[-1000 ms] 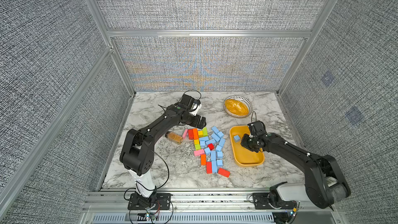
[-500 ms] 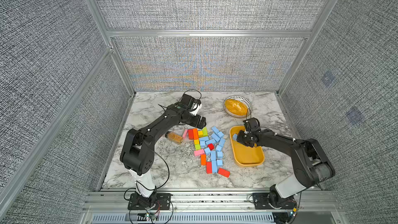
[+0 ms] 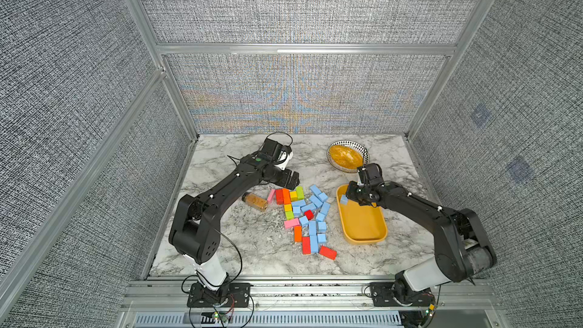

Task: Pick out the blue building blocks
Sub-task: Place the building block in the storage box, then pick up the building block from the center of the board.

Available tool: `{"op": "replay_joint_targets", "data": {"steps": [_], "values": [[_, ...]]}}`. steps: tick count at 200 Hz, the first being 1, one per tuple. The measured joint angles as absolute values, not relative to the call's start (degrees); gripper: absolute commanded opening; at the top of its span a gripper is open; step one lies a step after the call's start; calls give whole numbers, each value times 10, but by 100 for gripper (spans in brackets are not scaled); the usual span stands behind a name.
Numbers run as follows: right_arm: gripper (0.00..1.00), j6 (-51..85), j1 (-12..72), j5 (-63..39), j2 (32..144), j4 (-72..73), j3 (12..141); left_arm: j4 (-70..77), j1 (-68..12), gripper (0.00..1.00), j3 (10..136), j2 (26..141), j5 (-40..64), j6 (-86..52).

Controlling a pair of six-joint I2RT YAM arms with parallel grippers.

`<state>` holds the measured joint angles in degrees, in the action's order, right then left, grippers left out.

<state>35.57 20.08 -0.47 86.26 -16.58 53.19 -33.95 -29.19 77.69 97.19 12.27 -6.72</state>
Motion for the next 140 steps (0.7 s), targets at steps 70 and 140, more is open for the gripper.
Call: {"op": "replay_joint_targets", "data": {"steps": [70,140], "values": [[49,312,328,20,948,-278,764,-321,-273,100,698,909,52,-91],[54,194,352,40,1119,-402,914,-274,-180,100,603,842,58,-143]]}}
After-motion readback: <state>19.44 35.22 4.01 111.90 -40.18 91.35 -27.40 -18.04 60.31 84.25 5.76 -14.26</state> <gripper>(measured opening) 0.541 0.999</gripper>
